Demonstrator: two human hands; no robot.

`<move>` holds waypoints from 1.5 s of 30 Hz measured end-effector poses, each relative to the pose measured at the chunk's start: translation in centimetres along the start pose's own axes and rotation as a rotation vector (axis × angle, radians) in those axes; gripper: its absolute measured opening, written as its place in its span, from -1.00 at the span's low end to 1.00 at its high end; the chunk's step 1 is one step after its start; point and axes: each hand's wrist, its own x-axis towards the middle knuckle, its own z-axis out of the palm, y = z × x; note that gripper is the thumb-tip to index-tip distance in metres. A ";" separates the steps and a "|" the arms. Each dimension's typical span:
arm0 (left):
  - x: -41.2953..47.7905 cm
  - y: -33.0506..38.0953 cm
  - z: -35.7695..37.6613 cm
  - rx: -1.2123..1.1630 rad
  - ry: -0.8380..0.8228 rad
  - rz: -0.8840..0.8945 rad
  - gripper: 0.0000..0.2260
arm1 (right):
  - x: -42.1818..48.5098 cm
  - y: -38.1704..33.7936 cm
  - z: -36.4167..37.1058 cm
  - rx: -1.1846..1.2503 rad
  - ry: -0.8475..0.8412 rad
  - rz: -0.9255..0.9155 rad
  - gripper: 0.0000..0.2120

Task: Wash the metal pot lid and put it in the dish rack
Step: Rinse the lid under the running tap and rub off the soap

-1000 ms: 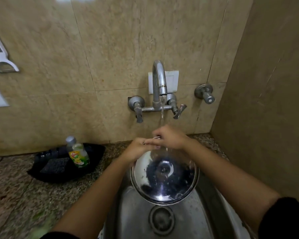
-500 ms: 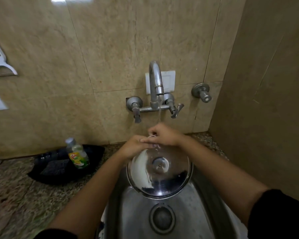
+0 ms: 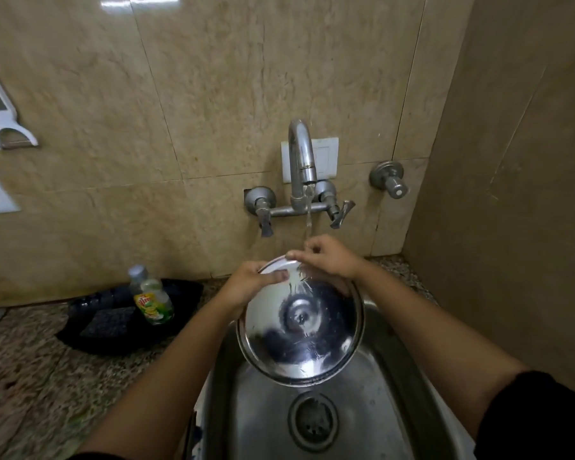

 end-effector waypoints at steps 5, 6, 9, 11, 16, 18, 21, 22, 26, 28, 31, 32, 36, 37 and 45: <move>-0.3 -0.4 -0.1 -0.111 -0.012 -0.067 -0.87 | 0.1 -1.5 0.3 -0.053 -0.037 0.023 -0.66; -0.1 -0.1 0.0 -0.042 -0.058 -0.066 -0.84 | 0.2 -2.3 0.9 -0.132 -0.104 -0.005 -0.64; 0.3 0.1 0.6 0.024 -0.114 -0.056 -0.78 | 0.5 -2.7 1.8 -0.215 -0.141 -0.055 -0.59; 0.1 -0.3 0.4 -0.048 -0.038 -0.071 -0.76 | 0.0 -1.5 0.8 -0.081 -0.053 0.014 -0.62; -0.9 -1.5 -0.2 -0.287 0.128 -0.105 -0.75 | -0.6 1.3 -0.9 0.156 0.125 0.122 -0.60; -1.3 -1.6 0.3 -0.338 0.176 -0.081 -0.77 | -0.4 1.4 -0.8 0.125 0.191 0.102 -0.59; -1.8 -1.9 0.6 -0.403 0.245 -0.070 -0.80 | -1.2 1.4 -0.6 -0.103 0.341 0.171 -0.53; -1.9 -2.2 0.7 -0.408 0.268 -0.075 -0.79 | -1.7 1.4 -0.3 -0.199 0.368 0.212 -0.51; -2.0 -3.4 1.5 -0.397 0.345 -0.101 -0.66 | -1.8 0.4 1.4 -0.523 0.392 0.175 -0.56; -1.9 -3.5 2.1 -0.407 0.392 -0.096 -0.67 | -1.0 -0.8 2.9 -0.718 0.380 0.086 -0.63; -1.7 -3.0 3.2 -0.442 0.422 -0.110 -0.67 | -1.8 -1.5 6.7 -0.839 0.350 -0.059 -0.55; -1.6 -3.1 3.5 -0.450 0.433 -0.107 -0.68 | -3.1 -1.3 7.9 -0.790 0.275 -0.139 -0.50; -1.7 -3.7 2.9 -0.464 0.537 -0.125 -0.68 | -10.1 1.4 9.1 -0.748 -0.078 -0.254 -0.40; -1.7 -4.2 2.4 -0.443 0.568 -0.119 -0.66 | -11.3 2.4 8.4 -0.775 -0.078 -0.214 -0.38; -2.6 -4.2 3.8 -0.445 0.558 -0.128 -0.67 | -4.6 2.6 5.3 -0.800 0.286 0.130 -0.29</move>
